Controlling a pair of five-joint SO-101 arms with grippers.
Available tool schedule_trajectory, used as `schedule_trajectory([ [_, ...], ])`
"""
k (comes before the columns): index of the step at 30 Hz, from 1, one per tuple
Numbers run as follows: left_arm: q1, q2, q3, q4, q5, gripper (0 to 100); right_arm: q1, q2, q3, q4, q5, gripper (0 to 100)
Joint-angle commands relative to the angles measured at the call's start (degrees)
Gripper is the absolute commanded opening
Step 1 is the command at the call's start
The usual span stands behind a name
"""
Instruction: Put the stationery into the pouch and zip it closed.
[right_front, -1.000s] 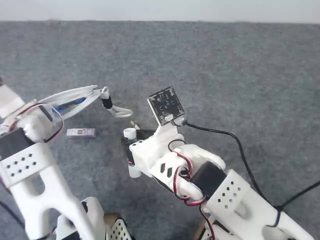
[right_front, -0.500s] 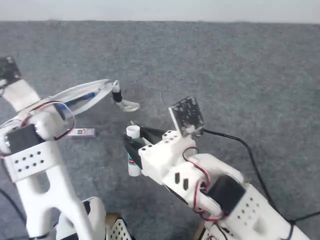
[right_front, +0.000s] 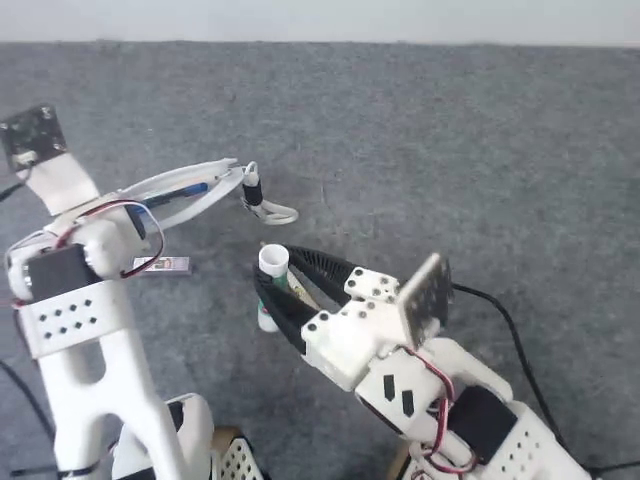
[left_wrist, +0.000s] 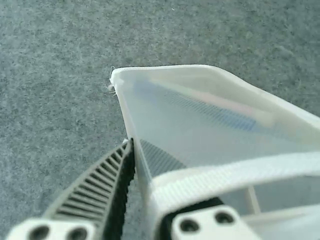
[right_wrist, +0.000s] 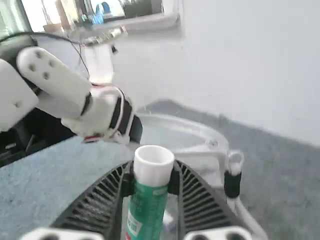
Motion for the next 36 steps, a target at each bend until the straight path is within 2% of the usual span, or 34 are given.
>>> schedule_trajectory([
  [1, 0.5, -0.7, -1.7, 0.3, -1.8, 1, -0.5, -2.8, 4.2, -12.2, 3.8, 0.6],
  [6, 0.5, -0.7, -1.7, 0.2, -1.9, 1, -0.5, -2.8, 11.9, -30.9, 6.2, 0.6],
  [9, 0.6, -0.7, -1.7, 0.2, -1.8, 1, -0.6, -2.7, 13.5, -37.6, 6.6, 0.6],
  [15, 2.2, -0.7, -1.1, 0.3, -1.7, 1, -3.9, 1.1, 10.9, -42.4, 7.0, 0.6],
  [25, 2.7, -0.7, -0.6, -0.1, -1.7, 1, -5.0, 25.8, -7.8, -42.7, 6.9, 0.6],
  [30, 2.7, -0.7, -0.5, -0.1, -1.7, 1, -4.8, 38.1, -9.8, -56.4, 7.3, 0.6],
  [36, 2.6, -0.7, -0.5, 0.1, -1.7, 1, -4.8, 48.9, -9.8, -68.7, 15.0, 0.6],
])
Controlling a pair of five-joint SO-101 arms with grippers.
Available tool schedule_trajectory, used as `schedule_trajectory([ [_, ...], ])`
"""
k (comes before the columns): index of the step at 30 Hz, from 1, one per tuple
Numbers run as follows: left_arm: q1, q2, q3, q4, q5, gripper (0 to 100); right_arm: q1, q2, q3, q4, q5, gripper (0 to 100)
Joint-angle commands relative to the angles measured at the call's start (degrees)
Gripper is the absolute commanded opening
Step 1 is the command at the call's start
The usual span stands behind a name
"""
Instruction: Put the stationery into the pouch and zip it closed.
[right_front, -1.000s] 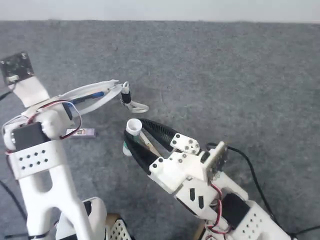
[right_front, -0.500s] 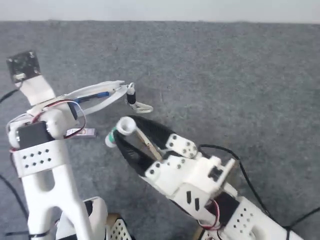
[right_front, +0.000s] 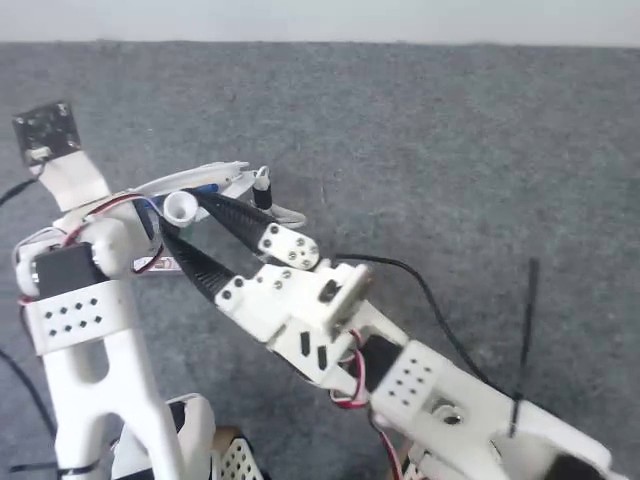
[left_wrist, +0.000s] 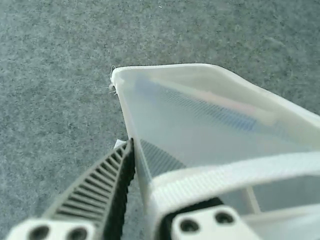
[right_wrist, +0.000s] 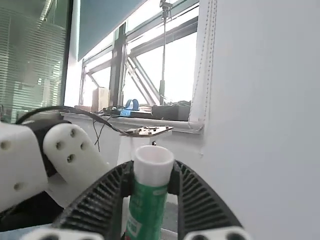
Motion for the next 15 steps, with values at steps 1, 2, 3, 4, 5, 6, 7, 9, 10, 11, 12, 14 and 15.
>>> schedule_trajectory([
  [1, 0.4, -0.7, -0.6, 0.1, -0.4, 1, -0.4, 4.4, -4.0, -6.9, 3.5, 0.6],
  [2, 0.4, -0.7, -0.6, 0.1, -0.4, 1, -0.3, 5.6, -4.1, -8.3, 3.8, 0.6],
  [3, 0.4, -0.7, -0.6, 0.1, -0.4, 1, -0.2, 6.8, -4.2, -9.6, 4.0, 0.6],
  [4, 0.4, -0.7, -0.6, 0.1, -0.4, 1, -0.1, 7.9, -4.2, -10.8, 4.6, 0.6],
  [5, 0.4, -0.7, -0.6, 0.1, -0.4, 1, 0.1, 8.9, -4.2, -11.7, 5.2, 0.6],
  [6, 0.4, -0.7, -0.6, 0.1, -0.4, 1, 0.3, 10.0, -4.3, -12.7, 5.7, 0.6],
  [7, 0.4, -0.7, -0.6, 0.1, -0.4, 1, 0.5, 11.1, -4.9, -13.5, 5.9, 0.6],
  [9, 0.4, -0.7, -0.6, 0.1, -0.4, 1, 2.0, 13.3, -6.4, -14.6, 5.8, 0.6],
  [10, 0.4, -0.7, -0.6, 0.1, -0.4, 1, 2.7, 14.5, -7.5, -14.7, 5.8, 0.6],
  [11, 0.4, -0.7, -0.6, 0.1, -0.4, 1, 3.3, 15.6, -8.6, -14.7, 5.8, 0.6],
  [12, 0.4, -0.7, -0.6, 0.1, -0.4, 1, 4.2, 16.7, -9.5, -14.7, 5.7, 0.6],
  [14, 0.4, -0.7, -0.6, 0.1, -0.4, 1, 5.1, 18.9, -10.7, -14.8, 5.7, 0.6],
  [15, 0.4, -0.7, -0.6, 0.1, -0.4, 1, 5.3, 19.9, -11.0, -14.9, 5.7, 0.6],
])
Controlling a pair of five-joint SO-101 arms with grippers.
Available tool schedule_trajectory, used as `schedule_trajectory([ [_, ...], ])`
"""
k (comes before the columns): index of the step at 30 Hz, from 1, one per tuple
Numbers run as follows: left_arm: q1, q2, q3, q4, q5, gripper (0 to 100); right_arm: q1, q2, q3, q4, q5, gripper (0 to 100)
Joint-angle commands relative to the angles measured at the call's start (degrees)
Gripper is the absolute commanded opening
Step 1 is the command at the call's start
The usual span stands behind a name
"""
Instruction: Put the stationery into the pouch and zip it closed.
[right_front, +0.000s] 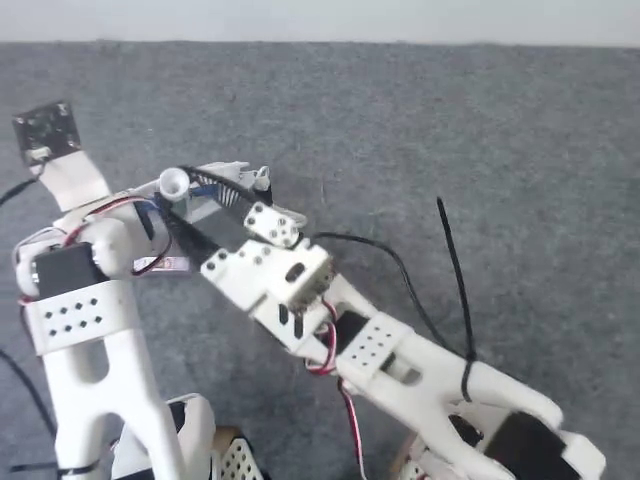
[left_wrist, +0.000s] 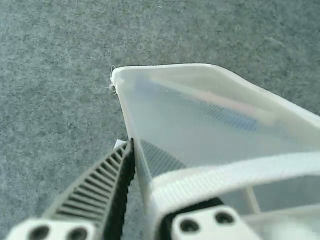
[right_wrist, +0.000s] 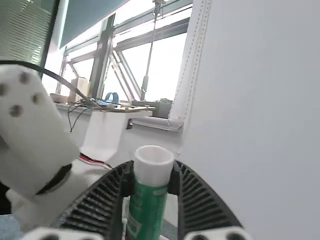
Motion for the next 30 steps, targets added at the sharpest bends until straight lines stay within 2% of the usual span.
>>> schedule_trajectory([
  [1, 0.4, -0.7, -0.6, 0.1, -0.4, 1, 1.7, 2.0, -4.4, -2.0, 0.7, 0.6],
  [11, -1.0, -0.7, -0.7, 0.0, -0.4, 1, 1.5, 9.3, -4.3, -4.9, 0.4, 0.6],
  [14, -1.1, -0.7, -0.7, 0.0, -0.4, 1, 1.7, 9.7, -4.1, -4.4, -4.7, 0.6],
  [17, -1.1, -0.7, -0.8, 0.0, -0.4, 1, 3.1, 8.8, -4.5, 0.4, -9.1, 0.6],
  [22, -1.1, -0.7, -0.8, 0.0, -0.4, 1, 3.6, 7.2, -4.5, 6.4, -13.4, 0.6],
  [28, -1.1, -0.7, -0.8, 0.1, -0.4, 1, 3.6, 6.8, -4.2, 7.8, -13.0, 0.7],
  [30, -1.1, -0.7, -0.7, -0.1, -0.4, 1, 3.6, 6.8, -4.0, 7.8, -11.5, 3.9],
])
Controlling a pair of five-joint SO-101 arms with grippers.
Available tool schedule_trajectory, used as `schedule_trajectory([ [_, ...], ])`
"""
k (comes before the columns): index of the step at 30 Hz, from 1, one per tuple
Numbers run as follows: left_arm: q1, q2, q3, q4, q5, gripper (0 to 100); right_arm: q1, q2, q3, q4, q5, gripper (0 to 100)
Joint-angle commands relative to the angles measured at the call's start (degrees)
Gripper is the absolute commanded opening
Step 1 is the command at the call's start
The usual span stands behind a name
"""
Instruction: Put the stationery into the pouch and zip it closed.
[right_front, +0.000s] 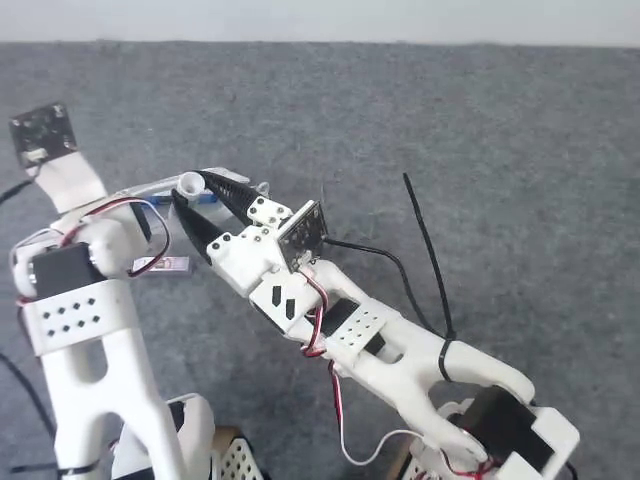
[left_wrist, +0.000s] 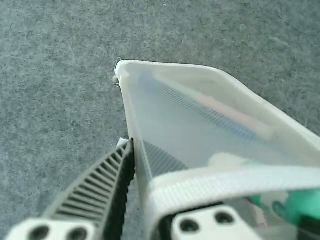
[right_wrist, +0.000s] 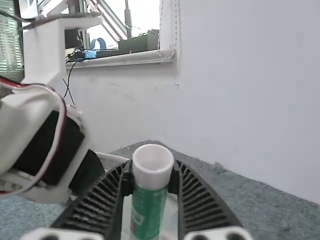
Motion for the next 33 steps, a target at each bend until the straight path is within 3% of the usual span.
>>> schedule_trajectory([
  [1, -0.2, -0.8, -0.7, -0.2, -0.4, 1, 0.8, -2.9, -1.7, 0.7, 2.0, 7.2],
  [5, -0.2, -0.8, -0.7, -0.2, -0.4, 1, 0.9, -3.0, -0.7, 0.7, 2.7, 17.8],
  [22, -0.2, -0.8, -0.7, -0.2, -0.4, 1, 0.8, -10.5, 4.8, 0.9, 5.3, 13.8],
  [29, -0.4, -0.8, -0.7, -0.1, -0.7, 1, 0.8, -13.7, 3.0, 14.5, 5.3, 14.1],
  [33, -4.3, -0.9, -1.4, -0.4, -0.4, 1, 1.9, -19.3, 2.3, 22.6, 5.2, 14.1],
])
